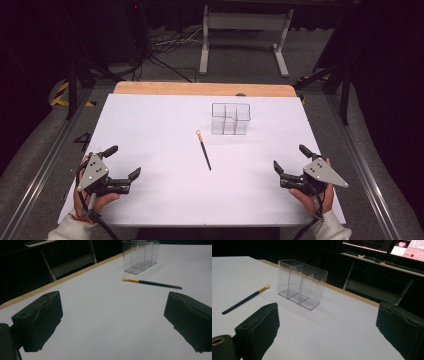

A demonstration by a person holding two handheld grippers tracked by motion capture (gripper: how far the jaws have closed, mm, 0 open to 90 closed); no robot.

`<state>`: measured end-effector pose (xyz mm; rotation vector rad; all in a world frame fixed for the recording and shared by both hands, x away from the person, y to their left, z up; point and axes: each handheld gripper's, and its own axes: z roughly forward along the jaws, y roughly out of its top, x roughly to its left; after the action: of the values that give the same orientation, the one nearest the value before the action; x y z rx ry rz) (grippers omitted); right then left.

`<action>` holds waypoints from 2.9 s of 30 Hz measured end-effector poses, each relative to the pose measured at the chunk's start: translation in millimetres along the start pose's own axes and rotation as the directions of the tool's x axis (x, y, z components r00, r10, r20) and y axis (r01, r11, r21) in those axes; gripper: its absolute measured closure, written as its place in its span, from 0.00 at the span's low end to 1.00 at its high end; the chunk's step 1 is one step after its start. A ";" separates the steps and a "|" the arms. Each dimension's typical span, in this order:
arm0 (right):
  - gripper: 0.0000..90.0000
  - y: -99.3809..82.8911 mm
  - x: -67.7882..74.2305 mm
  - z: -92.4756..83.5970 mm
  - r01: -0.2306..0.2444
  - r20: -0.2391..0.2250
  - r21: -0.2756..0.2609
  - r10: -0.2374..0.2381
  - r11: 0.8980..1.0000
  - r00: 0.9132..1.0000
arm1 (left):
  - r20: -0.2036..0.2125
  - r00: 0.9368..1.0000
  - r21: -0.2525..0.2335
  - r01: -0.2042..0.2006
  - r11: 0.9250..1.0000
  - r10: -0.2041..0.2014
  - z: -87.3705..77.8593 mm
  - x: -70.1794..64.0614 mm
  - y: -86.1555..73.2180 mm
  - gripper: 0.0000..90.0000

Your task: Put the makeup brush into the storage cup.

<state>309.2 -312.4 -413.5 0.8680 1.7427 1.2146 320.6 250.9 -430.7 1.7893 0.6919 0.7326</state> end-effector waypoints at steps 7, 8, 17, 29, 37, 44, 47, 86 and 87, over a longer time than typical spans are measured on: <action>0.07 -0.4 -0.9 2.7 -0.002 0.008 0.016 0.002 1.000 1.000 | 0.007 1.000 0.022 0.000 1.000 0.000 -0.8 0.7 -4.6 0.03; 0.07 -0.1 -0.7 3.5 -0.003 0.009 0.021 0.003 1.000 1.000 | 0.008 1.000 0.025 0.005 1.000 -0.005 -1.5 1.0 -5.9 0.03; 0.07 -3.4 3.2 14.4 -0.011 -0.043 0.086 0.014 0.996 0.999 | 0.003 1.000 0.037 0.022 0.999 -0.022 -0.6 2.8 -6.9 0.03; 0.12 22.0 7.1 31.9 -0.045 -0.105 0.196 0.067 0.980 0.992 | 0.017 0.999 0.048 0.030 0.998 -0.030 2.1 1.9 -9.1 0.03; 0.13 49.5 24.8 56.9 -0.020 -0.175 0.321 0.080 0.947 0.981 | 0.017 0.999 0.060 0.043 0.997 -0.044 3.7 3.0 -11.1 0.03; 0.17 75.3 49.0 99.8 0.001 -0.271 0.518 0.163 0.855 0.948 | 0.023 0.998 0.069 0.051 0.996 -0.053 5.4 3.1 -12.5 0.03; 0.20 88.1 56.0 119.7 -0.001 -0.264 0.580 0.188 0.815 0.946 | 0.027 0.998 0.073 0.053 0.996 -0.055 5.6 2.9 -12.9 0.03; 0.93 78.7 136.5 262.9 0.247 -0.379 0.811 0.154 0.531 0.912 | 0.085 0.993 0.099 0.075 0.992 -0.084 8.5 6.3 -17.1 0.03; 0.93 77.9 135.3 261.3 0.248 -0.383 0.805 0.153 0.539 0.911 | 0.086 0.993 0.099 0.075 0.992 -0.084 8.5 6.4 -17.1 0.03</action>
<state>493.7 -70.4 -422.7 1.1259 2.7856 0.4250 329.2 255.7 -448.3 1.8580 0.7445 0.5706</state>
